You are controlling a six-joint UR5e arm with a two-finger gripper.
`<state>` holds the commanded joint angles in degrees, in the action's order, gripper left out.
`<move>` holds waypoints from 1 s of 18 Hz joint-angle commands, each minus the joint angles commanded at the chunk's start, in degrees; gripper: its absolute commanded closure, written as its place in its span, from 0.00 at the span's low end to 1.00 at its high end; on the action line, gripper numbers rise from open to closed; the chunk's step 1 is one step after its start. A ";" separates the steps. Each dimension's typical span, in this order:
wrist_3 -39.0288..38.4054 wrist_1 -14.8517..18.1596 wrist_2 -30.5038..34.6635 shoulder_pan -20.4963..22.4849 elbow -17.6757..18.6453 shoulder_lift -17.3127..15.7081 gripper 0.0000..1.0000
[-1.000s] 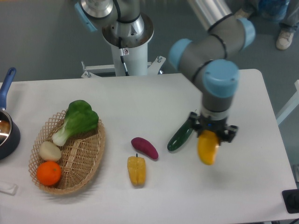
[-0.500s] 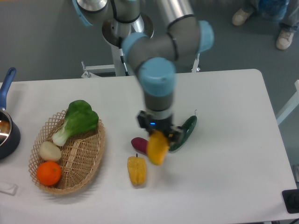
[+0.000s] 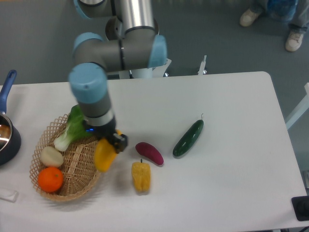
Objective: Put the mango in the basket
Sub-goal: 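Carry the held yellow mango over to the wicker basket, then lower the mango into the basket and open the gripper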
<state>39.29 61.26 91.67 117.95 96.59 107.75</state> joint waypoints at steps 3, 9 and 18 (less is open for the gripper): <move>-0.26 -0.09 0.00 -0.88 0.97 0.44 0.62; -0.35 -0.53 0.53 -2.73 1.67 2.19 0.39; -0.53 -1.05 0.70 -3.52 1.67 3.16 0.00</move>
<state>38.76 60.21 92.37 114.43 98.26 110.92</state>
